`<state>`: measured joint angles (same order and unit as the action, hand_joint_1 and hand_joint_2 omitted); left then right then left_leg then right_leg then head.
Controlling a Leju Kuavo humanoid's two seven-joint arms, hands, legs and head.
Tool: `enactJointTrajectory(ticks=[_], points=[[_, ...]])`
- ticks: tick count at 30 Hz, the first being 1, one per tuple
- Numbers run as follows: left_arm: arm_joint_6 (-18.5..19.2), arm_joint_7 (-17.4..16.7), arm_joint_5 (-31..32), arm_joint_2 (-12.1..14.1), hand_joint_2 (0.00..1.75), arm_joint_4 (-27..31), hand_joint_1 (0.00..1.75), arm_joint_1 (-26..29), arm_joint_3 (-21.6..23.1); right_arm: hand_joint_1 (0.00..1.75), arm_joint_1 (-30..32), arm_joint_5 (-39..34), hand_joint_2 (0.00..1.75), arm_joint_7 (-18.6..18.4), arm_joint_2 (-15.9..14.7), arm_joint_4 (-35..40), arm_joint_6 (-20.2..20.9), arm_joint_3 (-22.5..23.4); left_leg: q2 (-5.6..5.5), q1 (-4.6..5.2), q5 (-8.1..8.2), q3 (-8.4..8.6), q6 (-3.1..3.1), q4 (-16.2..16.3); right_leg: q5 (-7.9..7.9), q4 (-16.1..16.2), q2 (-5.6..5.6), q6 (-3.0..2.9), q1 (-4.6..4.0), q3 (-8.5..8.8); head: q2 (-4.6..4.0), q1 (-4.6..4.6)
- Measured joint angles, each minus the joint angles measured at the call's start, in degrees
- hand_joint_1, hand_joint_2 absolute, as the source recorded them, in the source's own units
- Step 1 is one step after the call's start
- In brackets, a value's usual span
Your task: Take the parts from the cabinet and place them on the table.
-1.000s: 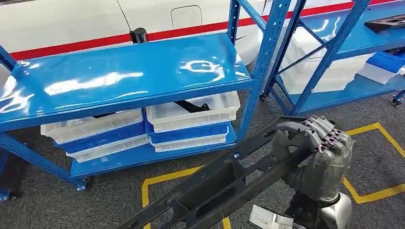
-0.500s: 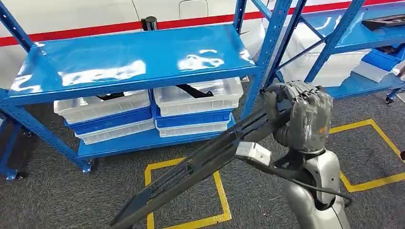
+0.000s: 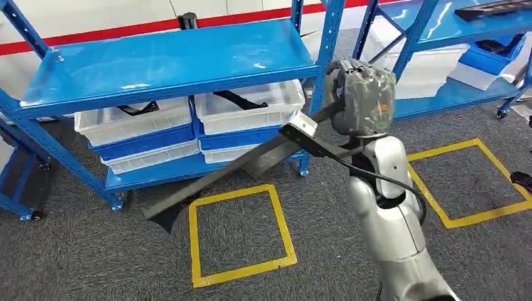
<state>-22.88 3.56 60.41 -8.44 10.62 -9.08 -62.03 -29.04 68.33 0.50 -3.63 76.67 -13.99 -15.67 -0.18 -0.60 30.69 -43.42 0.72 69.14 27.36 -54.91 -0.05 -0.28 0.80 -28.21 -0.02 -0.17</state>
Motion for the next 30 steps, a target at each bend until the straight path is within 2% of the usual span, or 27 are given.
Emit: enactJointTrajectory(ticks=[1, 2, 3, 4, 5, 6, 7, 8, 11, 12, 13, 15, 16, 17, 18, 19, 20, 21, 22, 23, 24, 25, 26, 27, 28, 29, 30], points=[[-0.2, -0.1, -0.2, 0.1, 1.75, 0.0, 0.00, 0.0, 0.0, 1.55, -1.4, 0.3, 1.75, -0.3, 0.8, -1.9, 0.0, -0.4, 0.01, -0.04, 0.92, -0.70, 0.24, 4.4, -0.86, -0.1, 0.00, 0.06, -0.11, -1.11, 0.00, -0.07], [-0.2, -0.2, -0.2, 0.1, 1.75, 0.0, 0.00, 0.0, 0.0, 1.55, -2.5, 0.6, 1.75, -0.5, 1.3, -3.4, 0.0, -0.6, 0.01, -0.05, 0.05, -0.69, 0.33, 6.7, -1.47, -0.3, -0.01, 0.20, -0.15, -2.07, 0.00, -0.02], [-0.3, -0.2, -0.2, 0.1, 1.75, 0.0, 0.00, 0.0, 0.0, 1.55, -3.8, 0.7, 1.75, -0.7, 2.0, -5.5, -0.1, -1.0, 0.01, -0.10, -2.29, 0.35, 0.40, 7.1, -2.10, -0.7, -0.08, 0.37, -0.15, -3.37, 0.00, -0.04], [-0.4, -0.4, -0.3, 0.1, 1.75, 0.0, 0.00, 0.0, 0.0, 1.55, -5.2, 0.7, 1.75, -0.9, 2.5, -7.1, -0.1, -1.2, 0.03, -0.19, -4.59, 2.47, 0.40, 5.2, -2.55, -1.3, -0.09, 0.73, -0.11, -4.60, 0.00, -0.06], [-0.4, -0.4, -0.3, 0.2, 1.75, 0.0, 0.00, 0.0, 0.0, 1.55, -6.5, 0.6, 1.75, -1.0, 2.8, -8.2, -0.1, -1.2, 0.03, -0.32, -5.56, 5.69, 0.32, 1.3, -2.88, -1.9, -0.10, 0.91, -0.07, -5.63, 0.00, -0.07], [-0.4, -0.4, -0.3, 0.2, 1.75, 0.0, 0.00, 0.0, 0.0, 1.55, -7.6, 0.6, 1.75, -1.1, 3.0, -8.8, -0.1, -1.2, -0.01, -0.47, -4.91, 9.70, 0.19, -3.7, -3.16, -2.5, -0.13, 1.27, -0.08, -6.24, 0.00, -0.11], [-0.4, -0.4, -0.3, 0.3, 1.75, 0.0, 0.00, 0.0, 0.0, 1.55, -8.6, 0.7, 1.75, -1.2, 3.3, -9.3, -0.1, -1.2, -0.12, -0.28, -2.23, 13.41, 0.00, -9.0, -3.44, -2.8, -0.26, 1.43, -0.37, -6.98, 0.00, -0.15], [-0.4, -0.4, -0.3, 0.3, 1.75, 0.0, 0.00, 0.0, 0.0, 1.55, -9.6, 0.6, 1.75, -1.4, 3.6, -10.0, -0.2, -1.2, -0.35, 0.04, -1.38, 14.27, -0.56, -11.3, -3.96, -2.9, -0.52, 2.10, -0.35, -7.23, 0.00, 0.15], [-0.4, -0.4, -0.3, 0.4, 1.75, 0.0, 0.00, 0.1, 0.0, 1.55, -10.9, 0.8, 1.75, -1.5, 3.9, -11.7, -0.2, -1.4, -0.10, 0.55, -2.85, 12.92, -2.35, -11.7, -5.90, -2.5, -0.65, 3.45, -0.35, -7.89, 0.00, 0.11], [-0.3, -0.4, -0.3, 0.4, 1.75, 0.0, 0.00, 0.1, 0.0, 1.55, -11.3, 1.2, 1.75, -1.5, 3.5, -12.1, 0.3, -1.5, 0.36, 0.14, -3.97, 12.44, -3.03, -12.1, -4.40, -3.3, -0.53, 3.32, -0.17, -8.89, 0.00, 0.07], [-0.3, -0.4, -0.2, 0.5, 1.75, 0.0, 0.00, 0.1, -0.1, 1.55, -11.9, 1.4, 1.75, -1.6, 3.3, -12.3, 1.2, -1.5, 0.31, 0.12, -4.71, 11.46, -3.55, -12.1, -1.69, -5.4, -0.39, 2.74, -0.32, -9.97, 0.00, 0.29], [-0.3, -0.4, -0.2, 0.6, 1.75, 0.0, 0.00, 0.1, -0.1, 1.55, -13.5, 1.4, 1.75, -1.6, 2.7, -12.7, 3.0, -1.5, 0.51, 0.15, -6.31, 9.40, -3.87, -12.1, 4.28, -14.0, -0.21, 2.03, -0.18, -12.40, 0.00, 0.39], [-0.3, -0.3, -0.2, 0.6, 1.75, 0.0, 0.00, 0.1, -0.1, 1.55, -14.2, 1.3, 1.75, -1.4, 2.4, -12.8, 4.0, -1.5, 0.56, 0.16, -7.18, 8.31, -3.84, -12.1, 6.07, -18.5, -0.20, 2.24, -0.18, -13.28, 0.00, 0.37], [-0.2, -0.3, -0.4, 0.6, 1.75, 0.0, 0.00, 0.2, -0.1, 1.55, -14.8, 1.2, 1.75, -1.2, 2.0, -13.0, 4.9, -1.5, 0.60, 0.15, -7.98, 7.34, -3.76, -12.1, 6.15, -21.3, -0.20, 2.83, -0.12, -13.35, 0.00, 0.39], [-0.2, -0.2, -0.5, 0.6, 1.75, 0.0, 0.00, 0.2, -0.1, 1.55, -15.3, 1.1, 1.75, -1.0, 1.6, -13.2, 5.6, -1.5, 0.63, 0.12, -8.79, 6.29, -3.64, -12.1, 4.90, -21.9, -0.20, 3.66, -0.03, -12.44, 0.00, 0.37], [-0.2, 0.1, -1.0, 0.6, 1.75, 0.0, 0.00, 0.3, -0.1, 1.55, -16.0, 0.8, 1.75, -0.4, 1.4, -13.4, 6.3, -1.5, 0.66, 0.08, -9.71, 5.12, -3.46, -12.0, 2.69, -20.0, -0.20, 4.60, 0.06, -10.29, 0.00, 0.37], [-0.2, 0.3, -1.2, 0.6, 1.75, 0.0, 0.00, 0.3, -0.3, 1.55, -16.8, 0.3, 1.75, 0.0, 1.2, -13.6, 6.8, -1.5, 0.67, 0.06, -10.57, 4.14, -3.25, -12.0, 1.15, -16.5, -0.21, 5.07, 0.12, -7.49, 0.00, 0.37], [-0.2, 0.5, -1.7, 0.6, 1.75, 0.0, 0.00, 0.4, -0.4, 1.55, -17.7, -0.1, 1.75, 0.3, 1.1, -13.8, 7.0, -1.5, 0.66, 0.05, -11.37, 3.36, -2.97, -11.9, 1.08, -11.6, -0.21, 4.94, 0.13, -3.79, 0.00, 0.37], [-0.2, 0.7, -2.1, 0.6, 1.75, 0.0, 0.00, 0.5, -0.5, 1.55, -18.7, -0.7, 1.75, 0.8, 1.1, -13.9, 7.3, -1.5, 0.59, 0.34, -12.04, 2.78, -2.51, -11.8, 3.18, -5.0, -0.21, 4.04, -0.13, 1.78, 0.00, 0.42], [-0.3, 0.9, -2.3, 0.6, 1.75, 0.0, 0.00, 0.7, -0.6, 1.55, -19.5, -1.2, 1.75, 1.2, 1.1, -14.0, 7.3, -1.5, 0.70, 0.45, -12.61, 2.48, -2.25, -11.7, 5.01, -0.4, -0.15, 3.27, -0.62, 3.87, 0.00, 0.33], [-0.4, 1.0, -2.8, 0.7, 1.75, 0.0, 0.00, 1.0, -0.9, 1.55, -20.1, -1.8, 1.75, 1.5, 1.1, -14.1, 7.5, -1.5, 0.74, 0.46, -13.82, 2.65, -2.00, -12.4, 4.34, -1.3, 0.01, 3.02, -0.68, 2.33, 0.00, 0.22], [-0.4, 1.1, -3.0, 0.7, 1.75, 0.0, 0.00, 1.1, -1.2, 1.55, -20.7, -2.1, 1.75, 1.7, 1.1, -14.5, 7.6, -1.5, 0.75, 0.40, -14.47, 2.60, -1.76, -12.6, 4.19, -1.7, 0.05, 2.88, -0.86, 2.17, 0.00, 0.31], [-0.5, 1.1, -3.3, 0.7, 1.75, 0.0, 0.00, 1.3, -1.5, 1.55, -20.9, -2.2, 1.75, 1.8, 1.2, -14.8, 7.9, -1.5, 0.67, 0.45, -15.21, 2.49, -1.35, -12.9, 3.58, -1.6, 0.01, 2.15, -0.77, 1.46, 0.00, 0.31], [-0.7, 1.2, -3.4, 0.9, 1.75, 0.0, 0.00, 1.5, -1.7, 1.55, -21.2, -2.3, 1.75, 1.9, 1.3, -15.3, 8.0, -1.5, 0.54, -0.06, -14.08, 1.97, -0.94, -12.6, 2.66, -1.6, -0.07, 1.23, 0.56, 1.14, 0.00, 0.31], [-0.8, 1.2, -3.4, 0.9, 1.75, 0.0, 0.00, 1.7, -1.9, 1.55, -21.4, -2.5, 1.75, 1.9, 1.5, -15.5, 8.2, -1.6, 0.42, -0.07, -11.41, 1.24, -0.78, -11.3, 2.11, -1.6, -0.28, 0.73, 0.30, 0.36, 0.00, 0.28], [-1.0, 1.2, -3.5, 0.8, 1.75, 0.0, 0.00, 1.8, -2.0, 1.55, -21.6, -2.7, 1.75, 2.1, 1.7, -15.7, 8.1, -1.6, 0.30, -0.15, -6.07, -0.04, -0.59, -6.8, 0.99, -1.6, -0.30, -0.18, 0.25, -0.36, 0.00, 0.26], [-1.1, 1.2, -3.5, 0.8, 1.75, 0.0, 0.00, 1.9, -2.1, 1.55, -21.7, -2.9, 1.75, 2.2, 1.9, -15.8, 8.0, -1.6, 0.14, -0.15, -2.40, -1.28, -0.31, -1.5, -0.01, -1.6, -0.30, -0.22, 0.16, -1.42, 0.00, 0.26]])
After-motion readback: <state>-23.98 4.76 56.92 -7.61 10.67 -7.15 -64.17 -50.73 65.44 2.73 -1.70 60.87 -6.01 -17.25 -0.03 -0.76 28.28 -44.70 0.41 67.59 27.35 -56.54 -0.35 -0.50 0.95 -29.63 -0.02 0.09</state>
